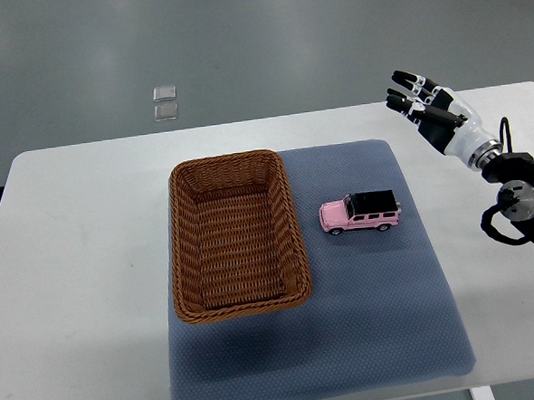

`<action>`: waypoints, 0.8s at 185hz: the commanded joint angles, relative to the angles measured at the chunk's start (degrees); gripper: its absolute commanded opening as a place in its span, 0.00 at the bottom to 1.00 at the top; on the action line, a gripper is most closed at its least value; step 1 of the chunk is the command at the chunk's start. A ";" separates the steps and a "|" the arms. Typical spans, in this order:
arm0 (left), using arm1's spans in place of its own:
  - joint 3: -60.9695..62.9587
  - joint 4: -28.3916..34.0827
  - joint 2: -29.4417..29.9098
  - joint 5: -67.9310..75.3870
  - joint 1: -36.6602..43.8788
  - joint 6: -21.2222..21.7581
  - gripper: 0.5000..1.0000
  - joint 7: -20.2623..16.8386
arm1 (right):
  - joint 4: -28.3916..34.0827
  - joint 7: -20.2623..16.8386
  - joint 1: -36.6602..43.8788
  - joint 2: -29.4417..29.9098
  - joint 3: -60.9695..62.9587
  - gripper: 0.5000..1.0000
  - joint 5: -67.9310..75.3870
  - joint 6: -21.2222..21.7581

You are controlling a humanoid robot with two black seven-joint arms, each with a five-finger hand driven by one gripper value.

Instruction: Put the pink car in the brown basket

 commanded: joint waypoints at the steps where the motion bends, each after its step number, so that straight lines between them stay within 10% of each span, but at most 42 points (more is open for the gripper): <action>1: 0.00 0.00 0.00 0.07 0.00 0.00 1.00 0.00 | 0.00 0.00 -0.34 0.30 0.04 0.82 0.10 -0.05; 148: -0.09 0.00 0.00 -0.02 0.00 0.00 1.00 0.00 | 0.00 0.17 0.36 -0.58 -0.93 0.82 -6.92 3.03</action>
